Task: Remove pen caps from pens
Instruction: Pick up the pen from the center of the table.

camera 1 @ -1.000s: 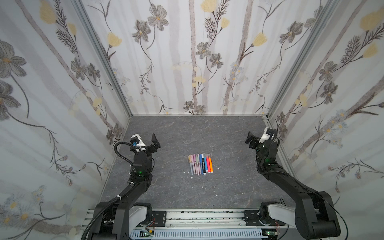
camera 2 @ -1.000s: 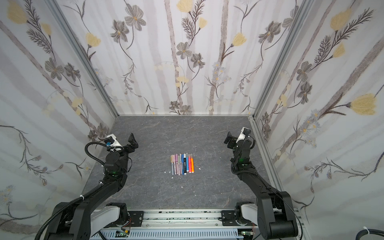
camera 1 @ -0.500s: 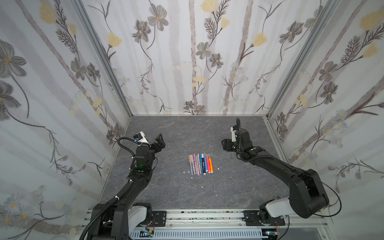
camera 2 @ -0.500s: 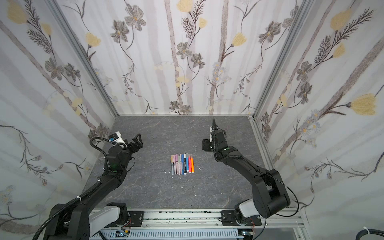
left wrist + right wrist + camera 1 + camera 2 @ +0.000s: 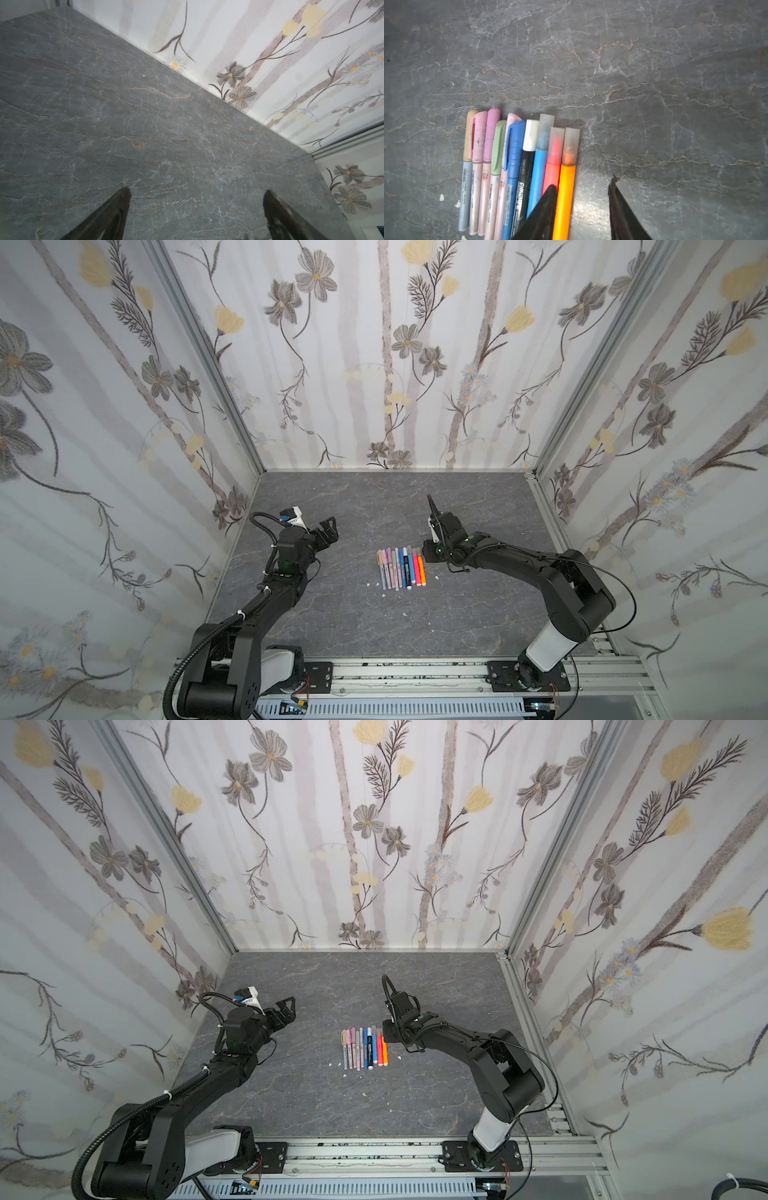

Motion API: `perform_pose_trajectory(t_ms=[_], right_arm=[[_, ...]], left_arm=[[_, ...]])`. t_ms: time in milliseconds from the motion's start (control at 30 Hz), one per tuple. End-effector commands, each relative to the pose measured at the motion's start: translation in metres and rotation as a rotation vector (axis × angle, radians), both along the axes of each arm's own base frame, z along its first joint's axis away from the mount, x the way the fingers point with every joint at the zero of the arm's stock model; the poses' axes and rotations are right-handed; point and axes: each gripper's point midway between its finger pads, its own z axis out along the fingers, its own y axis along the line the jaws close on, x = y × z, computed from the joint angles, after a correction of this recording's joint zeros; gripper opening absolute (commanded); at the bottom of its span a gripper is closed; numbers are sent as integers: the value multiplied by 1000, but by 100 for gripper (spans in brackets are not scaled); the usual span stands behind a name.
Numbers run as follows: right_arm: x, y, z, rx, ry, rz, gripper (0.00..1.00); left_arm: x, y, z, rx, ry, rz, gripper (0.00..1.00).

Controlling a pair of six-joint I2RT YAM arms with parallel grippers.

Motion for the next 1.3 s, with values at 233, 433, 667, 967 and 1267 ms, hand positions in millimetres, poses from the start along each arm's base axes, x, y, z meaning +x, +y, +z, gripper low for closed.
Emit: perform_pose_trajectory(t_ms=[233, 433, 667, 967, 1267], right_arm=[[-15, 12, -22, -19, 71, 20, 35], [-15, 9, -27, -40, 76, 13, 35], [-18, 6, -35, -62, 93, 14, 31], [-24, 6, -47, -88, 121, 24, 29], [-35, -2, -60, -120, 155, 36, 19]], left_arm=[[5, -6, -2, -38, 12, -23, 100], [5, -6, -4, -36, 18, -23, 100], [5, -6, -3, -31, 17, -20, 100], [4, -5, -5, -26, 28, -17, 100], [6, -17, 5, -50, 32, -80, 100]])
